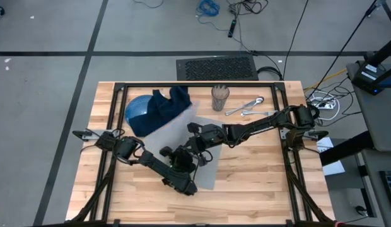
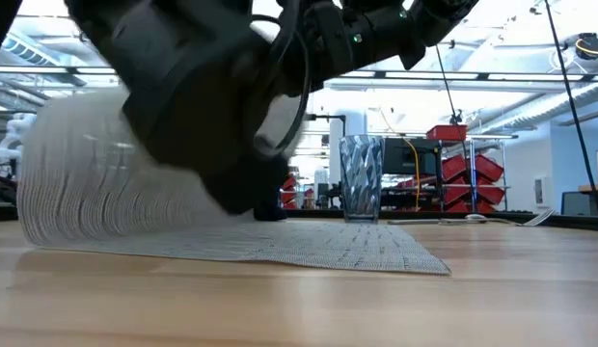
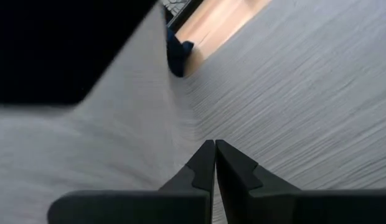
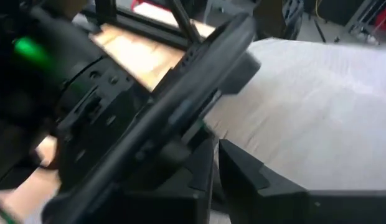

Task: Set table place
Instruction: Prepare the gray placemat

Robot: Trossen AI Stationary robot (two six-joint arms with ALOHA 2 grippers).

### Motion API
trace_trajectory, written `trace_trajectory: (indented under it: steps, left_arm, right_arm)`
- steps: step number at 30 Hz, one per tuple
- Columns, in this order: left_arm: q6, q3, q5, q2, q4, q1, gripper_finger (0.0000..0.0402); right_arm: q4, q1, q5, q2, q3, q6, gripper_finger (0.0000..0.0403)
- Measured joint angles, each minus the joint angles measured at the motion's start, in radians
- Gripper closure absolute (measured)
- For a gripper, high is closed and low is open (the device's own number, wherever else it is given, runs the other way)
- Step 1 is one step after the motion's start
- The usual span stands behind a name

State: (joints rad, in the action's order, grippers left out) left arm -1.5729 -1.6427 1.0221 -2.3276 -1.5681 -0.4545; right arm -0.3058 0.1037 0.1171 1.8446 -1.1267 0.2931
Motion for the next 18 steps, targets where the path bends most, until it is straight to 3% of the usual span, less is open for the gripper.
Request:
trace_trajectory:
  steps: [10, 11, 14, 18]
  left_arm:
    - [-0.100, 0.158, 0.017, 0.090, 0.000, -0.002, 0.0402]
    - [-0.125, 0.168, -0.026, 0.109, -0.007, -0.002, 0.0401]
    - [-0.138, 0.197, -0.024, 0.162, -0.010, -0.010, 0.0402]
    - [-0.135, 0.206, -0.046, 0.195, -0.009, -0.065, 0.0402]
  right_arm:
    - [0.077, 0.074, -0.130, -0.002, -0.002, 0.045, 0.0388]
    - [0.110, 0.085, -0.075, -0.003, 0.004, 0.045, 0.0388]
    - [0.153, 0.138, -0.033, 0.002, 0.005, 0.038, 0.0387]
    - [0.233, 0.183, -0.130, -0.002, 0.007, 0.024, 0.0387]
